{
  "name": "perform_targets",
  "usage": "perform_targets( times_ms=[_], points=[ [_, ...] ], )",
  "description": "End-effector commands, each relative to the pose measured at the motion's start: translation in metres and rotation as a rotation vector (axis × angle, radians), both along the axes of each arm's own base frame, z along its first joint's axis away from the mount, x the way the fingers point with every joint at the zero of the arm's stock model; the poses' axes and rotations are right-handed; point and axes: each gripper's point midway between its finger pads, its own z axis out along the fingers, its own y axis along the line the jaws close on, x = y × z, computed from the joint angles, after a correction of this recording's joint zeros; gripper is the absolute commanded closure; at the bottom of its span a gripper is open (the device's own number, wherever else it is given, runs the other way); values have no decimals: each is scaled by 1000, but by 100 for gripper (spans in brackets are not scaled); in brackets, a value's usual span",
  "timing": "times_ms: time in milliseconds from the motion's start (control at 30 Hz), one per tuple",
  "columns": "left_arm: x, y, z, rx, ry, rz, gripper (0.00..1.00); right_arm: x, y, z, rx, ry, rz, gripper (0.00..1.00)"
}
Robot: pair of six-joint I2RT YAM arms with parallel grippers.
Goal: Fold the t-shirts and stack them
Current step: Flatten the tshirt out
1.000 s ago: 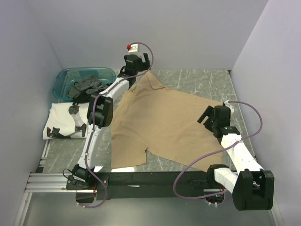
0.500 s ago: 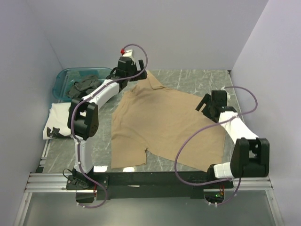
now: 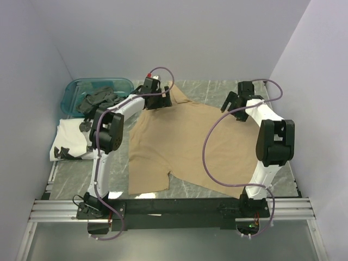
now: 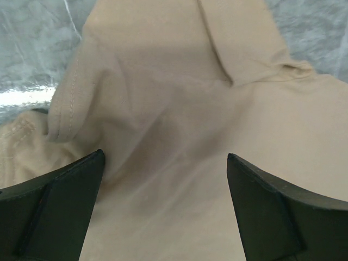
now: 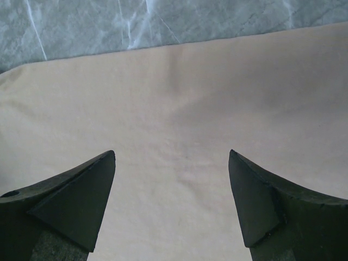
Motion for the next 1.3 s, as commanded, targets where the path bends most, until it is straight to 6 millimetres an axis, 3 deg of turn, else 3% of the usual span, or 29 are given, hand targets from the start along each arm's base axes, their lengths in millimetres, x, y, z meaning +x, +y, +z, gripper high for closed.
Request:
perform_targets(
  times_ms=[0,167,200,400,467,567,600,700,833,867,933,967,1033,1200,1267],
  points=[
    [7,-4,-6,-10,30,10,0,3,0,5,2,16,24,9],
    [9,20,-38,53,76,108,1,-11,2,-13,10,53,31,9],
    [9,32,-43,70,90,156,0,-13,1,-15,6,59,30,9],
    [6,65,-50,151,121,290,1,-21,-2,-25,-8,84,30,9],
    [-3,73,-53,185,160,315,0,-21,-6,-27,-31,95,16,9],
    [-12,69,-48,150,159,303,1,-21,-6,-29,-36,98,23,9],
    [-21,73,-56,158,173,301,1,-21,-6,-29,-37,98,28,9],
    [-25,82,-49,177,170,341,1,-21,-8,-26,-50,96,39,9],
    [-35,88,-46,194,194,377,1,-21,-11,-14,-73,74,44,9],
    [-48,90,-57,201,220,372,0,-21,-11,-6,-77,54,40,9],
    [-50,86,-48,156,191,367,1,-26,-16,1,-103,46,20,9],
    [-60,87,-56,156,213,365,1,-29,-8,4,-120,39,38,9],
    [-68,84,-51,150,214,367,1,-38,-4,8,-152,33,37,9],
    [-102,82,-47,179,217,374,0,-59,26,5,-170,28,100,9],
    [-117,89,-50,204,245,400,0,-63,27,11,-188,13,100,9]
  ],
)
